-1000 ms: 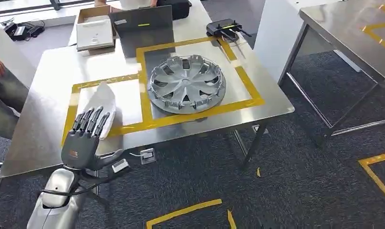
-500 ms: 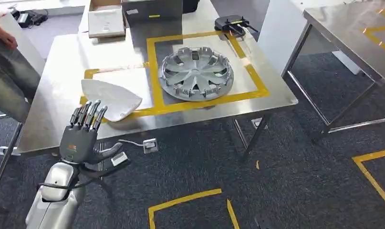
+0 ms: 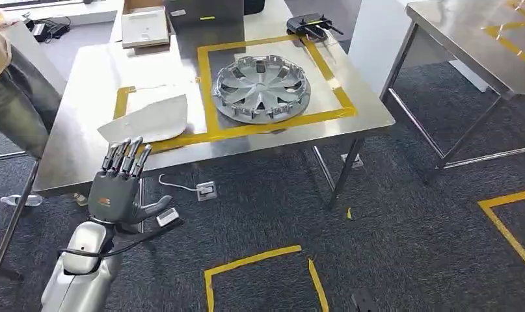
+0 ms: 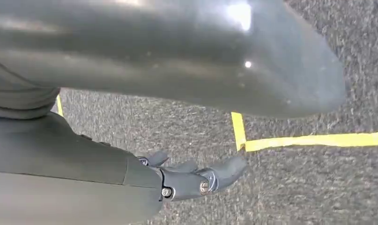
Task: Take the parts from the cabinet and place them on the table.
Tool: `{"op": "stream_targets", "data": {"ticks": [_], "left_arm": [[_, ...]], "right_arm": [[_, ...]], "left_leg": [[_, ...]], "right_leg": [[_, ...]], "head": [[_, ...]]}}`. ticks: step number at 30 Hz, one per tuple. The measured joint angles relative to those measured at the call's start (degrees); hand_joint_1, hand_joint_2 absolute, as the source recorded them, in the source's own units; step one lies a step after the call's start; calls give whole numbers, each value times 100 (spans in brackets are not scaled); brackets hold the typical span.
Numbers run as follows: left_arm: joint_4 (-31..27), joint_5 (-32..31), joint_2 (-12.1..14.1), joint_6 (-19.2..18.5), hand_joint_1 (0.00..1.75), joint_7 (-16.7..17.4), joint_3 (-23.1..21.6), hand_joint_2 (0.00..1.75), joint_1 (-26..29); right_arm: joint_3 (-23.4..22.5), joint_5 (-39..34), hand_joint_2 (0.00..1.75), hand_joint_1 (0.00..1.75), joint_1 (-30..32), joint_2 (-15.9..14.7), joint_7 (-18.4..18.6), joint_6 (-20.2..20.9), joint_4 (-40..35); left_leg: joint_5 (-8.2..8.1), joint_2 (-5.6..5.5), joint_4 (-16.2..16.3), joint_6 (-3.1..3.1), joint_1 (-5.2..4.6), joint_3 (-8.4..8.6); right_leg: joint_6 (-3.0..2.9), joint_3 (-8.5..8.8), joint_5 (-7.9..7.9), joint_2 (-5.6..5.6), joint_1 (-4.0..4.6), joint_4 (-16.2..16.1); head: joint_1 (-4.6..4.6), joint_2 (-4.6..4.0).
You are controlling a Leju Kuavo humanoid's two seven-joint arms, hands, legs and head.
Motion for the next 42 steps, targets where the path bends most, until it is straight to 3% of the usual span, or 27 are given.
{"op": "stream_targets", "data": {"ticks": [2,4,6,7,8,9,13,14,16,17,18,20,22,23,24,28,29,30,32,33,34,36,37,38,39,40,42], "left_arm": [[26,0,18,0,0,0,-7,0,4],[57,0,35,0,0,18,-15,0,9],[66,0,50,0,0,37,-17,0,7],[64,0,55,0,0,55,-17,0,5],[61,0,57,0,0,81,-17,0,-4],[53,0,55,2,0,101,-22,0,-4],[101,0,70,0,0,148,-44,0,-22],[123,0,72,0,0,160,-70,0,-42],[162,0,79,0,0,175,-85,0,-61],[195,9,79,0,0,155,-92,0,-78],[228,28,79,0,0,56,-92,0,-96],[304,57,79,0,0,-171,-90,0,-106],[352,57,74,0,0,-251,-79,0,-111],[372,57,72,0,0,-262,-79,0,-124],[385,57,68,0,0,-278,-74,0,-131],[546,57,55,0,0,-306,-68,0,-199],[593,59,64,0,0,-304,-57,0,-197],[632,59,61,0,0,-304,-46,0,-203],[706,174,61,0,0,-384,11,0,-214],[842,437,48,0,0,-552,46,0,-242],[1017,720,28,0,0,-661,85,0,-270],[1230,1214,-15,0,0,-843,214,0,-285],[1279,1307,-33,0,0,-870,256,0,-304],[1327,1336,-48,0,0,-892,284,0,-337],[1360,1351,-61,0,0,-916,324,0,-369],[1385,1364,-79,0,0,-927,345,0,-404],[1452,1370,-100,0,0,-936,374,0,-429]], "right_arm": [[0,35,0,0,8,0,31,26,0],[0,46,0,0,9,0,68,35,0],[0,52,0,0,6,0,72,63,0],[0,52,0,0,2,2,87,68,0],[0,50,0,0,-1,2,87,68,0],[0,39,0,0,-1,11,98,66,0],[-13,-2,0,0,22,37,151,63,4],[-22,-2,0,0,25,37,164,63,4],[-31,-2,0,0,34,61,179,63,4],[-33,0,0,0,28,66,199,63,4],[-33,13,0,0,25,68,232,63,4],[-39,26,0,0,26,68,328,63,4],[-48,26,0,0,24,68,376,63,4],[-48,24,0,0,8,68,383,63,4],[-50,22,0,0,-9,70,396,61,2],[-72,-19,0,0,-1,89,437,57,6],[-85,-17,0,0,-16,116,446,59,11],[-96,-20,0,0,-23,114,470,57,11],[-103,-26,0,0,-6,116,479,50,11],[-114,-39,0,0,2,116,479,48,11],[-138,-59,0,0,5,116,476,48,11],[-203,-114,0,0,5,116,481,33,11],[-216,-120,0,0,9,116,490,24,11],[-238,-120,0,0,8,116,494,15,11],[-247,-122,0,0,7,118,494,9,11],[-251,-125,0,0,7,120,492,7,11],[-273,-131,0,0,3,120,487,-2,11]], "left_leg": [[-540,3,854,-66,40,-201],[-486,4,1225,-105,63,-173],[-41,4,766,-118,78,250],[91,5,251,-126,88,633],[-128,4,-288,-128,94,952],[-254,-21,-648,-59,28,1195],[-59,-16,-600,189,27,963],[18,10,-600,244,31,890],[169,8,-597,302,25,739],[259,8,-586,315,13,633],[333,8,-575,317,3,525],[474,9,-534,305,-14,306],[603,7,-486,277,-27,95],[662,7,-454,262,-23,33],[708,8,-444,222,-53,-19],[976,5,-586,73,-42,-11],[876,-9,-549,55,-18,-61],[527,-7,-382,15,-10,-128],[-203,-4,431,-60,30,-299],[-359,-4,836,-88,36,-362],[-332,-4,1125,-107,42,-371],[175,-2,1138,-114,60,-163],[359,-1,823,-98,60,111],[325,1,308,-71,60,508],[0,3,-257,-35,44,911],[-160,-6,-661,8,22,1135],[-146,2,-625,102,-9,1040]], "right_leg": [[8,-166,129,-4,-1,6],[26,-326,251,-22,-6,13],[68,-489,370,-30,-28,30],[97,-559,430,-30,-43,44],[139,-601,485,-30,-40,60],[188,-630,536,-29,-35,63],[345,-659,750,-18,-62,-33],[369,-727,472,-9,-73,102],[401,-919,-321,-5,-72,797],[415,-1017,-612,0,-65,1262],[417,-1067,-712,3,-58,1639],[388,-905,-421,7,-39,1832],[314,-312,-64,13,-4,1182],[254,109,-163,25,19,646],[189,451,-489,33,51,80],[62,332,-302,30,50,-41],[26,268,-208,-23,25,-72],[-25,192,-118,-1,13,-89],[-29,4,21,-1,13,-89],[-24,-81,84,-9,13,-87],[-18,-157,152,-20,11,-84],[8,-341,288,-31,10,-55],[27,-427,342,-37,9,-36],[49,-488,393,-39,9,-18],[81,-518,427,-40,27,0],[113,-533,462,-48,35,18],[195,-531,555,-59,10,-10]], "head": [[-4,0],[-4,0],[-2,2],[-2,0],[-4,2],[2,0],[-22,0],[-11,2],[-6,0],[-9,2],[-6,2],[-9,0],[-6,2],[-6,2],[-6,2],[7,0],[13,0],[-29,0],[-33,0],[-31,0],[-35,2],[-33,2],[-33,2],[-33,0],[-33,2],[-22,0],[-31,2]]}}
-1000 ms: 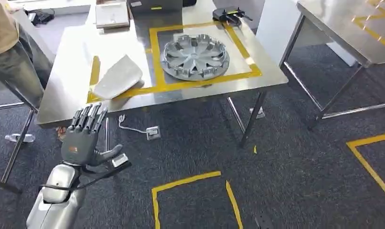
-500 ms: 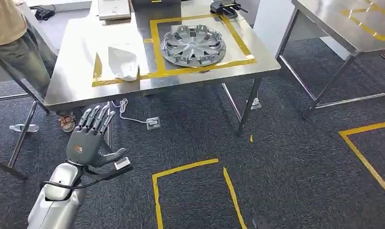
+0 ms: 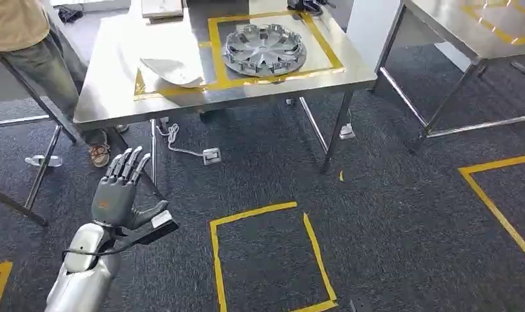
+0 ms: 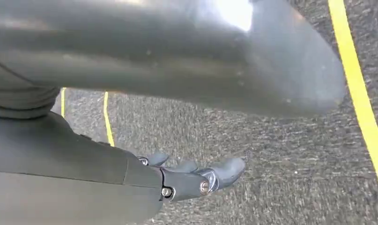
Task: Take the parts from the cabinet and place them on the table.
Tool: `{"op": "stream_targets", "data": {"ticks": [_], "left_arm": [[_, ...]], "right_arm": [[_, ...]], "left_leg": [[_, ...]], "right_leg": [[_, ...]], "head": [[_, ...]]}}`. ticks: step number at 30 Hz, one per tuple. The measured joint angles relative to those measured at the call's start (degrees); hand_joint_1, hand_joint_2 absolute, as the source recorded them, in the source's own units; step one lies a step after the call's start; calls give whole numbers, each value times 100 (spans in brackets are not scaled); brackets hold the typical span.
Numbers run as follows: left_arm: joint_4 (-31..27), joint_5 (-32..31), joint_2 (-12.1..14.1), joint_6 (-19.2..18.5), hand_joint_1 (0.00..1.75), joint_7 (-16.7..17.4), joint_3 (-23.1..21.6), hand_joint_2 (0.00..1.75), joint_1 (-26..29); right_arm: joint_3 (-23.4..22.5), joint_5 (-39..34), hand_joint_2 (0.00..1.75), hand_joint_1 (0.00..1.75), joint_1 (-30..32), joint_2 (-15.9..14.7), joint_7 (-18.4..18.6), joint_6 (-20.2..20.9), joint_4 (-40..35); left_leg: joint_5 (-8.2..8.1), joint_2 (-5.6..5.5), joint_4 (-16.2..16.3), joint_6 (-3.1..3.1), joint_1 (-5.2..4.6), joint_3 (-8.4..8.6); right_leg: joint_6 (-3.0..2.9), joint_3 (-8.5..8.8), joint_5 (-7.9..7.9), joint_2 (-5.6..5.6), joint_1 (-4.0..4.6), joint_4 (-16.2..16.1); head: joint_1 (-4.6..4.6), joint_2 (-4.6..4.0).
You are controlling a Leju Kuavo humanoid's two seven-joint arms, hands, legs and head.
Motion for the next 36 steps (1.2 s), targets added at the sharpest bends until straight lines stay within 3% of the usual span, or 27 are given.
{"op": "stream_targets", "data": {"ticks": [2,3,5,6,7,8,9,11,12,14,15,16,18,19,20,23,28,36], "left_arm": [[45,2,-29,0,0,-4,31,0,-2],[61,2,-48,0,0,-4,35,0,-19],[114,33,-63,0,0,-2,53,0,-41],[144,85,-66,0,0,-15,68,175,-33],[170,129,-68,0,0,-17,90,175,-17],[199,151,-68,0,0,-17,114,175,6],[225,192,-68,0,0,-9,129,175,24],[310,266,-68,0,0,39,149,175,13],[367,282,-68,0,0,137,157,175,0],[479,324,-59,-31,0,357,173,175,28],[546,423,-55,-111,0,445,175,175,73],[603,547,-55,-195,0,507,177,175,143],[719,840,-50,-364,0,614,179,175,280],[769,971,-48,-444,0,660,179,0,342],[813,1107,-50,-516,0,708,179,0,404],[959,1570,-48,-784,0,852,181,0,619],[1169,2296,-48,-1202,0,1071,181,0,990],[1464,3474,-48,-1887,0,1434,181,0,1567]], "right_arm": [[-22,-4,0,0,15,0,4,0,0],[-42,-4,0,0,19,-2,7,-2,0],[-59,-7,0,0,23,0,7,-2,0],[-66,-33,0,0,23,-2,7,0,0],[-81,-48,0,0,26,-2,7,4,0],[-103,-81,175,0,29,-2,9,22,0],[-127,-98,175,0,36,-4,11,42,0],[-179,-127,175,0,36,-7,15,70,0],[-201,-122,175,0,24,-7,20,68,0],[-173,-131,175,0,74,-11,44,57,0],[-123,-181,175,0,108,-13,68,50,0],[-68,-252,175,0,144,-35,85,48,-2],[45,-402,175,0,179,-72,94,44,-30],[109,-468,175,0,193,-94,103,39,-42],[169,-531,0,0,213,-109,116,33,-59],[399,-767,0,0,283,-174,138,15,-118],[791,-1136,0,0,386,-293,199,-18,-242],[1500,-1736,0,0,574,-461,276,-33,-453]], "left_leg": [[113,18,-48,114,13,-25],[156,32,-50,142,30,-51],[247,29,-32,186,31,-162],[287,28,-11,188,25,-234],[311,28,11,181,24,-293],[332,27,41,172,24,-351],[345,27,73,158,28,-396],[355,28,144,135,35,-456],[354,32,169,99,22,-493],[351,29,182,36,-4,-504],[304,30,182,141,-22,-537],[328,26,171,186,-23,-534],[363,28,133,132,-21,-530],[376,29,116,112,-21,-528],[394,29,104,83,-20,-529],[435,25,82,17,-18,-530],[440,24,77,-21,-16,-531],[428,22,95,-14,-18,-541]], "right_leg": [[77,-21,56,9,-2,-11],[107,-86,-100,33,-23,125],[155,-430,-704,42,-26,958],[168,-610,-946,49,-25,1463],[174,-679,-1036,51,-22,1723],[171,-620,-1005,52,-24,1731],[161,-417,-880,51,-27,1471],[130,259,-547,50,-36,482],[97,412,-657,56,-29,177],[38,407,-584,63,-21,158],[50,413,-572,49,-24,144],[39,414,-567,50,-18,142],[-1,393,-552,56,-9,143],[-14,384,-545,58,-9,143],[-18,377,-543,57,-9,144],[-37,370,-540,47,-5,149],[-43,368,-541,45,-3,150],[-41,368,-541,46,-13,142]], "head": [[-2,-2],[7,-2],[26,-2],[26,0],[26,0],[28,-2],[26,-2],[28,-2],[26,-2],[18,-2],[20,0],[20,-2],[18,0],[18,-2],[15,0],[18,-2],[20,-2],[20,-2]]}}
